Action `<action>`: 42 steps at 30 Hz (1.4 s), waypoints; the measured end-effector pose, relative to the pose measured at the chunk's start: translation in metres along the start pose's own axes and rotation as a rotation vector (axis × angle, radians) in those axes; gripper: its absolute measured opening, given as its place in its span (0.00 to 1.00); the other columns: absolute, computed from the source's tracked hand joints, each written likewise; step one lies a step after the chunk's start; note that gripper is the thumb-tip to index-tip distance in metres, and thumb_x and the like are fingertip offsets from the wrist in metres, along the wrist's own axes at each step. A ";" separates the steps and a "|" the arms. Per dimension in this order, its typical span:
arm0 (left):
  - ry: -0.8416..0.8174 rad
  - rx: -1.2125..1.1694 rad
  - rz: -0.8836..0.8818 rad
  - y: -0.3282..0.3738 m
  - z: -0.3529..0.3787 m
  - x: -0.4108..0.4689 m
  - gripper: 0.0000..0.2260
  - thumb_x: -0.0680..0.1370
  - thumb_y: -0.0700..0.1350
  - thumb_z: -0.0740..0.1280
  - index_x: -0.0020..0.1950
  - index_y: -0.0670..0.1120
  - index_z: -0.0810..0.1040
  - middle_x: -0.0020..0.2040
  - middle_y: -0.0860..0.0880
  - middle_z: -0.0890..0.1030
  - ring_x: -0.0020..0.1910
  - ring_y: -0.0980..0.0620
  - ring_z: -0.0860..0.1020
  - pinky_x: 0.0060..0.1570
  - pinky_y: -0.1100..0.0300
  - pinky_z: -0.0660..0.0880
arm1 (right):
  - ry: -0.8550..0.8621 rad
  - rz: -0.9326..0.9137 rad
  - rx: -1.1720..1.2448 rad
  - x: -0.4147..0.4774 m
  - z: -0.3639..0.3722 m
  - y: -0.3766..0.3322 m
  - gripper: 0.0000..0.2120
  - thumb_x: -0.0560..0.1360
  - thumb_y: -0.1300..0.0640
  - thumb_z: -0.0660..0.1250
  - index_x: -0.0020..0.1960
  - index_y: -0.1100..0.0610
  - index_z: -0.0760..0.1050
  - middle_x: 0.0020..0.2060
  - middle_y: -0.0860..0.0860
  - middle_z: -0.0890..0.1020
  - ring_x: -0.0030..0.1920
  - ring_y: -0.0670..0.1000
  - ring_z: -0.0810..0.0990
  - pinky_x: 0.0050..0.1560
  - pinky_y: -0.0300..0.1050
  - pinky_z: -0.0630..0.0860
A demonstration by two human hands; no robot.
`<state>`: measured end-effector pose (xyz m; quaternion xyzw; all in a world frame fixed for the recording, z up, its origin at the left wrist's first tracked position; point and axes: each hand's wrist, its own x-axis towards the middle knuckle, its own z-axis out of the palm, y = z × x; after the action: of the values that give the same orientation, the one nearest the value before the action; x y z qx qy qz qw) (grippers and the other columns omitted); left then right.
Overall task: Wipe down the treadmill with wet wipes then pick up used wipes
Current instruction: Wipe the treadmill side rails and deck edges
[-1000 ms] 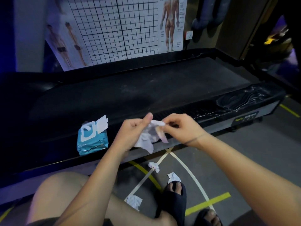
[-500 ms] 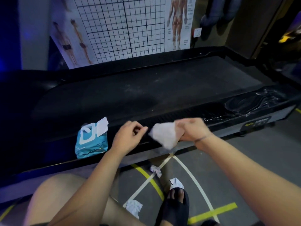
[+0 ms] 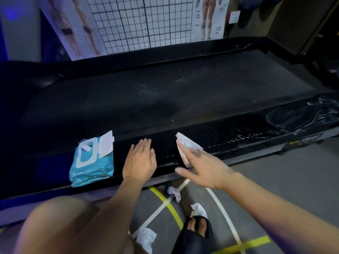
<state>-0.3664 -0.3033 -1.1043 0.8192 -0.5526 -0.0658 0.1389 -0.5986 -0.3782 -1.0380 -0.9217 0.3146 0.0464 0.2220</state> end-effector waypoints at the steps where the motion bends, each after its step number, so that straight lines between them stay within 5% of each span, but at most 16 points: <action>1: 0.001 -0.005 0.002 -0.001 0.001 0.001 0.23 0.86 0.48 0.53 0.80 0.43 0.66 0.79 0.46 0.68 0.80 0.50 0.63 0.81 0.51 0.53 | 0.071 0.026 0.078 0.002 -0.008 -0.001 0.36 0.82 0.37 0.53 0.82 0.45 0.38 0.57 0.52 0.83 0.59 0.51 0.78 0.63 0.50 0.73; 3: -0.002 -0.002 0.015 -0.002 0.004 0.001 0.27 0.83 0.50 0.49 0.79 0.42 0.68 0.78 0.45 0.70 0.80 0.49 0.64 0.81 0.50 0.54 | 0.183 0.117 0.191 0.016 -0.015 0.007 0.28 0.83 0.46 0.54 0.81 0.43 0.50 0.45 0.51 0.85 0.43 0.51 0.82 0.50 0.50 0.78; 4: 0.005 -0.002 0.022 -0.003 0.005 0.000 0.29 0.82 0.51 0.46 0.78 0.42 0.70 0.77 0.44 0.71 0.79 0.48 0.65 0.81 0.49 0.55 | 0.190 0.160 0.187 0.023 -0.017 0.011 0.26 0.83 0.49 0.54 0.80 0.43 0.56 0.48 0.52 0.86 0.44 0.53 0.83 0.50 0.51 0.79; 6: 0.032 -0.001 0.035 -0.003 0.006 0.000 0.32 0.79 0.52 0.44 0.76 0.41 0.73 0.75 0.43 0.74 0.78 0.47 0.68 0.80 0.47 0.58 | 0.075 0.185 0.121 0.031 -0.008 0.021 0.25 0.82 0.54 0.53 0.79 0.48 0.61 0.64 0.55 0.81 0.62 0.57 0.80 0.64 0.51 0.75; 7: 0.039 0.004 0.040 -0.004 0.007 0.000 0.32 0.79 0.52 0.45 0.74 0.40 0.75 0.74 0.42 0.75 0.77 0.46 0.70 0.79 0.46 0.59 | 0.028 0.131 0.046 0.033 0.003 0.025 0.26 0.83 0.55 0.51 0.80 0.53 0.59 0.73 0.56 0.72 0.73 0.56 0.71 0.76 0.48 0.64; 9: 0.045 0.015 0.043 -0.004 0.008 0.000 0.31 0.79 0.51 0.46 0.73 0.40 0.76 0.73 0.41 0.76 0.75 0.45 0.72 0.78 0.45 0.62 | 0.020 0.028 -0.112 0.038 0.020 0.021 0.32 0.80 0.49 0.38 0.82 0.60 0.52 0.81 0.56 0.55 0.81 0.54 0.52 0.78 0.44 0.39; 12: 0.042 0.019 0.041 -0.003 0.007 -0.001 0.29 0.79 0.49 0.49 0.72 0.39 0.77 0.71 0.40 0.78 0.74 0.44 0.73 0.77 0.44 0.64 | 0.042 0.129 -0.193 0.055 0.033 -0.002 0.42 0.74 0.43 0.26 0.82 0.64 0.45 0.81 0.60 0.46 0.82 0.57 0.43 0.78 0.50 0.34; 16: 0.027 -0.004 0.031 -0.001 0.005 -0.002 0.30 0.79 0.50 0.47 0.75 0.38 0.73 0.73 0.40 0.76 0.76 0.44 0.71 0.78 0.45 0.62 | -0.025 0.194 -0.238 0.079 0.040 -0.010 0.41 0.70 0.42 0.21 0.80 0.58 0.32 0.80 0.55 0.35 0.80 0.54 0.34 0.79 0.54 0.32; 20: -0.004 -0.021 0.008 0.001 0.000 -0.002 0.30 0.79 0.48 0.47 0.78 0.38 0.69 0.76 0.41 0.72 0.79 0.46 0.67 0.81 0.49 0.56 | 0.006 0.081 -0.231 0.059 0.039 -0.007 0.36 0.76 0.42 0.26 0.82 0.55 0.35 0.81 0.53 0.38 0.81 0.52 0.37 0.79 0.51 0.34; 24: -0.044 0.005 0.010 0.003 -0.003 -0.003 0.30 0.78 0.48 0.48 0.79 0.40 0.67 0.79 0.43 0.69 0.80 0.47 0.63 0.82 0.49 0.53 | 0.054 -0.008 -0.306 0.013 0.051 -0.003 0.31 0.84 0.44 0.44 0.82 0.58 0.47 0.82 0.55 0.47 0.82 0.53 0.46 0.81 0.52 0.45; 26: -0.060 0.016 0.018 0.004 -0.005 -0.003 0.31 0.78 0.48 0.47 0.80 0.41 0.65 0.79 0.43 0.68 0.81 0.48 0.61 0.82 0.49 0.52 | 0.075 0.036 -0.251 0.010 0.045 -0.015 0.34 0.84 0.39 0.39 0.82 0.59 0.50 0.81 0.56 0.49 0.82 0.52 0.48 0.81 0.50 0.43; 29: -0.059 0.005 0.018 0.003 -0.005 -0.002 0.27 0.81 0.46 0.51 0.81 0.41 0.63 0.80 0.43 0.67 0.81 0.48 0.61 0.82 0.49 0.51 | 0.041 0.132 -0.168 0.035 0.041 -0.042 0.39 0.79 0.37 0.29 0.82 0.60 0.43 0.81 0.56 0.43 0.81 0.52 0.39 0.80 0.50 0.37; 32: -0.033 -0.031 0.013 0.003 -0.005 -0.004 0.26 0.81 0.42 0.56 0.80 0.39 0.64 0.78 0.40 0.69 0.80 0.46 0.64 0.81 0.48 0.54 | 0.057 0.211 -0.174 0.067 0.050 -0.051 0.32 0.84 0.43 0.35 0.81 0.60 0.36 0.80 0.56 0.37 0.80 0.52 0.33 0.78 0.49 0.32; 37: 0.030 -0.060 0.019 0.000 0.003 -0.003 0.29 0.76 0.45 0.52 0.76 0.36 0.70 0.73 0.37 0.75 0.76 0.41 0.71 0.79 0.44 0.60 | 0.098 0.278 -0.141 0.082 0.051 -0.040 0.30 0.85 0.44 0.36 0.82 0.58 0.39 0.81 0.53 0.40 0.81 0.50 0.37 0.76 0.45 0.31; 42: 0.016 -0.051 0.030 0.000 0.001 -0.003 0.32 0.76 0.47 0.47 0.76 0.36 0.70 0.74 0.37 0.74 0.76 0.41 0.70 0.79 0.44 0.59 | 0.270 0.313 -0.159 0.011 0.067 -0.006 0.30 0.84 0.47 0.46 0.80 0.65 0.57 0.80 0.61 0.58 0.80 0.58 0.57 0.80 0.54 0.53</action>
<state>-0.3677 -0.3006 -1.1053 0.8075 -0.5618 -0.0711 0.1651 -0.5826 -0.3503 -1.0980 -0.8740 0.4763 -0.0190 0.0946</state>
